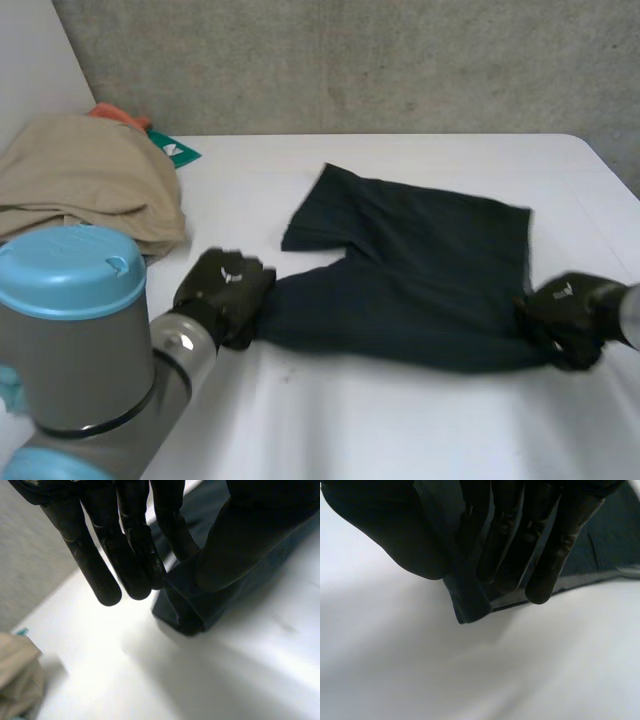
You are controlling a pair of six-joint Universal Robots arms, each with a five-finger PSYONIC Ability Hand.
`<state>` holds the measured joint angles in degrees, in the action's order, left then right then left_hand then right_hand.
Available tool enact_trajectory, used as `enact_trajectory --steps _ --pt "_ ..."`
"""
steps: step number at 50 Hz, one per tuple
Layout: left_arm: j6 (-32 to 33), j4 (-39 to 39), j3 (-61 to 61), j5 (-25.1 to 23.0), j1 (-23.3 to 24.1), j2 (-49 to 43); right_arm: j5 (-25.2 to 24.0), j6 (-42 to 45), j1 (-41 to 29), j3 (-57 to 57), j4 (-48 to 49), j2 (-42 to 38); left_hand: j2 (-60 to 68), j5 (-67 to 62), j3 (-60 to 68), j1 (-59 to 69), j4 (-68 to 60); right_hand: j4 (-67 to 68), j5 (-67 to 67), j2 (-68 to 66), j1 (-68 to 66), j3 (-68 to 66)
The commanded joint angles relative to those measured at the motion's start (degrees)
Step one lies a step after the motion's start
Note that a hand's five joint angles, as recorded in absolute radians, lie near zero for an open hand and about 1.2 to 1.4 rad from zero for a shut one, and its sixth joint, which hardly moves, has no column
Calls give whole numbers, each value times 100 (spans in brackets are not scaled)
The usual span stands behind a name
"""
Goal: Fold the laundry.
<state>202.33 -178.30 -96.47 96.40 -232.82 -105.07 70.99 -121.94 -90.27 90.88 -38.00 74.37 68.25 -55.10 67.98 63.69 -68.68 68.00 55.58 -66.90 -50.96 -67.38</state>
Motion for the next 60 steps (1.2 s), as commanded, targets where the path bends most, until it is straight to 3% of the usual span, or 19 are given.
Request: enact_trajectory --steps 1,11,15,20,28,39,46,54,55,57,58,60 --pt "517 1114 -56 37 412 154 11 663 203 334 -744 631 1175 -1490 1202 1631 -1132 1200 1442 -1310 -2904 -1262" --pt "597 -11 699 46 430 -355 177 -4 98 124 398 395 1175 -1490 1202 1631 -1132 1200 1442 -1310 -2904 -1262" --pt "588 -477 1419 81 430 -917 511 -391 -192 -228 890 26 1175 -1490 1202 1631 -1132 1200 1442 -1310 -2904 -1262" --pt "614 -855 2945 81 430 -1987 1309 -743 -701 -772 1469 -237 1175 -1490 1202 1631 -1132 1200 1442 -1310 -2904 -1262" --pt "1193 -532 5932 168 395 -3956 2075 -875 -878 -1606 2804 -1019 1175 -1490 1202 1631 -1132 1200 1442 -1310 -2904 -1262" --pt "1344 -101 9564 213 123 -6400 2182 -1112 -1036 -2486 4343 -2188 1175 -1490 1202 1631 -1132 1200 1442 -1310 -2904 -1262" --pt "1177 -100 10140 143 105 -6939 2226 -1147 -1036 -2935 4530 -2857 1175 -1490 1202 1631 -1132 1200 1442 -1310 -2904 -1262" --pt "1151 -188 10139 -121 87 -7185 2832 -1191 -1054 -3164 4696 -3270 1175 -1490 1202 1631 -1132 1200 1442 -1310 -2904 -1262" --pt "1151 -197 10148 -121 96 -7185 2841 -1191 -1062 -3147 4749 -3270 528 -843 554 984 -485 1200 1442 -1310 -2904 -1262" --pt "1151 -214 10148 -113 96 -7194 2876 -1209 -1071 -3129 4907 -3270 -2071 1756 -2045 -1615 2114 1200 1442 -1310 -2904 -1262" --pt "1151 -223 10174 -112 105 -7185 2928 -1270 -1124 -3094 5021 -3244 -5116 4802 -5090 -4660 5159 -2058 -1816 1948 354 1997" --pt "1159 -223 10210 -104 114 -7185 2955 -1367 -1177 -3041 5074 -3201 -5825 5510 -5798 -5369 5868 -5800 -5558 5690 4096 5738"
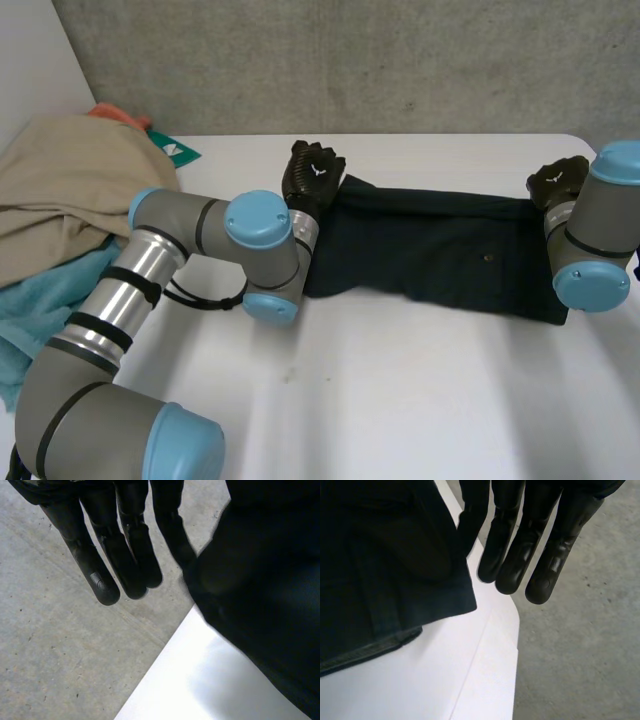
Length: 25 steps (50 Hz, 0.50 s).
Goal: Fold the laundry.
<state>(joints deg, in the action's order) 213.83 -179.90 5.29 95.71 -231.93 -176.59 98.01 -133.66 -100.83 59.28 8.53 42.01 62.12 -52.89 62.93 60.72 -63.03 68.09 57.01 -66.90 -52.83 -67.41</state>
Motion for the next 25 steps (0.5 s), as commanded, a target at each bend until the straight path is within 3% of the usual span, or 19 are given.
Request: enact_trajectory --steps 1,8,13,18,25 --pt "-8 -45 77 -18 42 -7 280 -326 -156 136 412 114 -5212 5289 -5293 -5072 5303 -5809 -5701 5690 4283 5741" --pt "-315 385 498 70 191 230 123 -811 -139 470 351 1247 -5212 5289 -5293 -5072 5303 -5809 -5701 5690 4283 5741" --pt "-1315 1648 1296 27 183 721 -421 -846 -113 515 -621 1977 -5074 5151 -5155 -4933 5165 -5809 -5701 5690 4283 5741" --pt "-2090 2485 2238 9 218 907 -721 -943 -95 479 -1617 2206 -4821 4898 -4902 -4681 4912 -5809 -5701 5690 4283 5741" --pt "-2284 3391 2433 97 490 1223 -765 -1040 -86 742 -2180 2251 -4702 4779 -4783 -4562 4794 -5809 -5701 5690 4283 5741"
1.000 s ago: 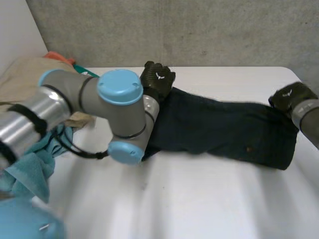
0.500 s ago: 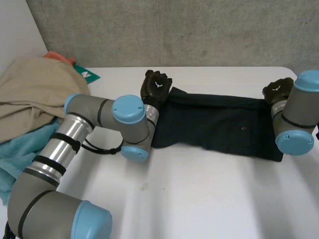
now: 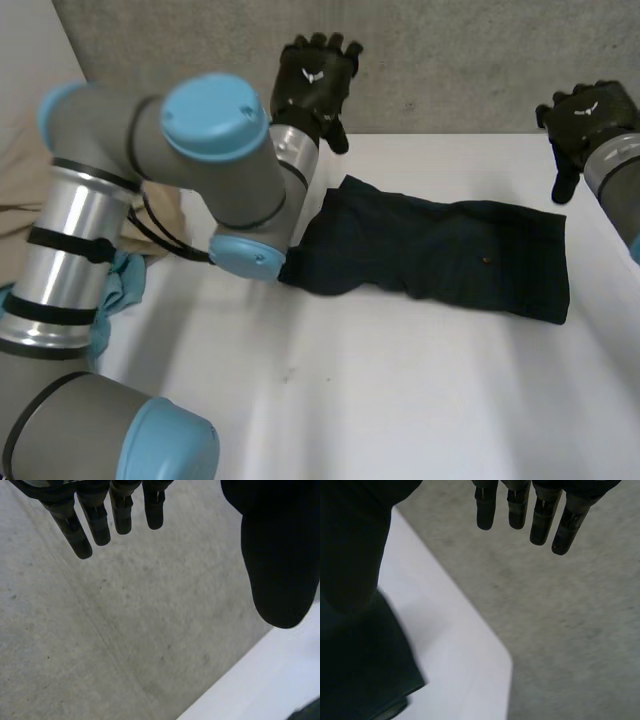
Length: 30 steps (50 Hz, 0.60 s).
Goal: Fold the laundry.
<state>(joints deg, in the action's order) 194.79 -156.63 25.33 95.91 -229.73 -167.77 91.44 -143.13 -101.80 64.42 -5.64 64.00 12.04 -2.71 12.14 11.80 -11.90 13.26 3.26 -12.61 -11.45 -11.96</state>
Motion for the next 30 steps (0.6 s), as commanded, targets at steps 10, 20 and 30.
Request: enact_trajectory --steps 10,20,30 --pt "-354 1231 -940 559 570 974 -118 -101 2 738 -710 51 103 -36 93 127 -118 -326 -326 261 145 196" --pt "-468 1337 -4289 1807 640 1906 -109 -101 2 976 -473 51 170 -103 161 194 -185 -326 -326 261 145 196" --pt "-706 -1583 -8477 1493 667 3888 -144 -259 -15 1186 -473 42 322 -255 312 346 -336 -326 -326 261 145 196"
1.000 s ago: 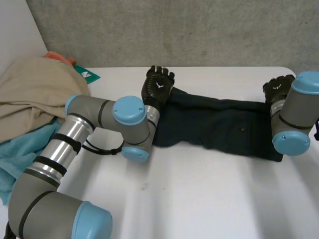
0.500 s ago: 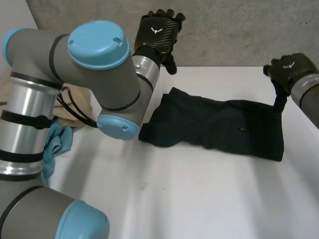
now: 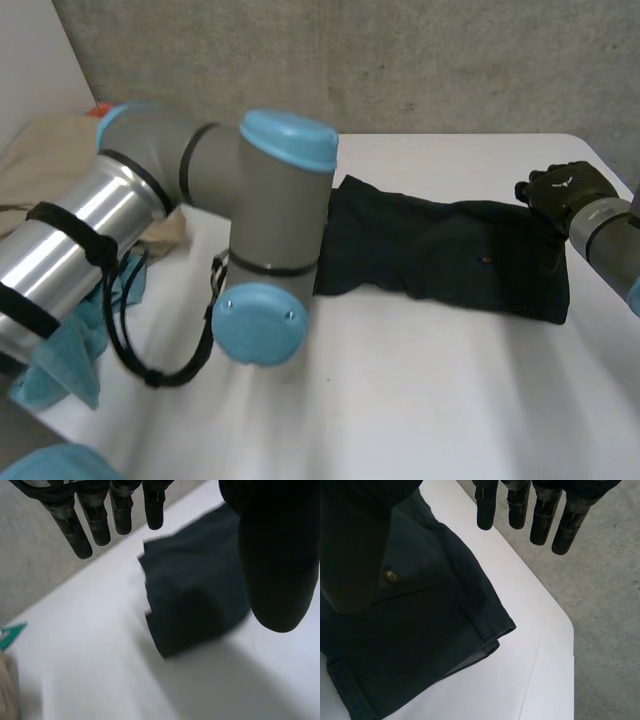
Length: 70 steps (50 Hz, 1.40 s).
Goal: Fold the laundry.
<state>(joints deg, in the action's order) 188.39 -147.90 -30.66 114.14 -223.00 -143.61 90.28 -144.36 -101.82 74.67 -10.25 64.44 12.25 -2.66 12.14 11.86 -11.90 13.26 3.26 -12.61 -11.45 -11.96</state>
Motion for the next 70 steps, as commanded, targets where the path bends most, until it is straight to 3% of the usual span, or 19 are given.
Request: enact_trajectory --steps 1,6,13,21,35,38,42,48,53,58,64,70 --pt "-40 -2819 -3214 -418 -16 1702 -28 -145 -13 197 -12 -1 301 -261 312 340 -336 -326 -326 261 145 196" --pt "381 -4927 -5094 -1216 -138 2766 -133 -171 13 565 -12 7 200 -160 211 240 -235 -326 -326 261 145 196" --pt "927 -6065 -6170 -1561 -621 3014 -371 -180 145 1189 215 7 183 -143 194 223 -218 -326 -326 261 145 196" --pt "927 -6093 -6355 -1526 -895 3040 -424 -171 408 1718 1261 -62 183 -143 194 223 -218 -252 -251 186 70 121" --pt "927 -6084 -6373 -1518 -886 3119 -441 -153 567 1630 1807 -590 183 -143 194 223 -218 2155 2155 -2220 -2336 -2285" --pt "927 -6093 -6373 -1518 -904 3119 -468 -136 558 1639 1798 -652 183 -143 194 223 -218 3177 3177 -3243 -3358 -3308" --pt "927 -6093 -6373 -1518 -904 3111 -494 -118 558 1630 1781 -643 183 -143 194 223 -218 6668 6669 -6734 -6850 -6799" --pt "927 -6084 -6382 -1500 -895 3137 -468 31 768 1656 1693 -441 183 -143 194 223 -218 6674 6674 -6739 -6855 -6804" --pt "927 -6084 -6434 -1491 -904 3225 -442 785 1348 1621 1509 -151 167 -126 177 206 -201 6674 6674 -6739 -6855 -6804" --pt "927 -6084 -6435 -1500 -895 3286 -310 2349 1551 1156 1271 -72 167 -126 177 206 -201 6674 6674 -6739 -6855 -6804" --pt "927 -6084 -6434 -1491 -895 3286 -231 2808 982 401 1245 -45 150 -109 161 189 -184 6674 6674 -6739 -6855 -6804" --pt "936 -6084 -6443 -1483 -886 3295 -441 2914 -495 -180 1236 -159 150 -109 161 189 -184 6674 6674 -6739 -6855 -6804"
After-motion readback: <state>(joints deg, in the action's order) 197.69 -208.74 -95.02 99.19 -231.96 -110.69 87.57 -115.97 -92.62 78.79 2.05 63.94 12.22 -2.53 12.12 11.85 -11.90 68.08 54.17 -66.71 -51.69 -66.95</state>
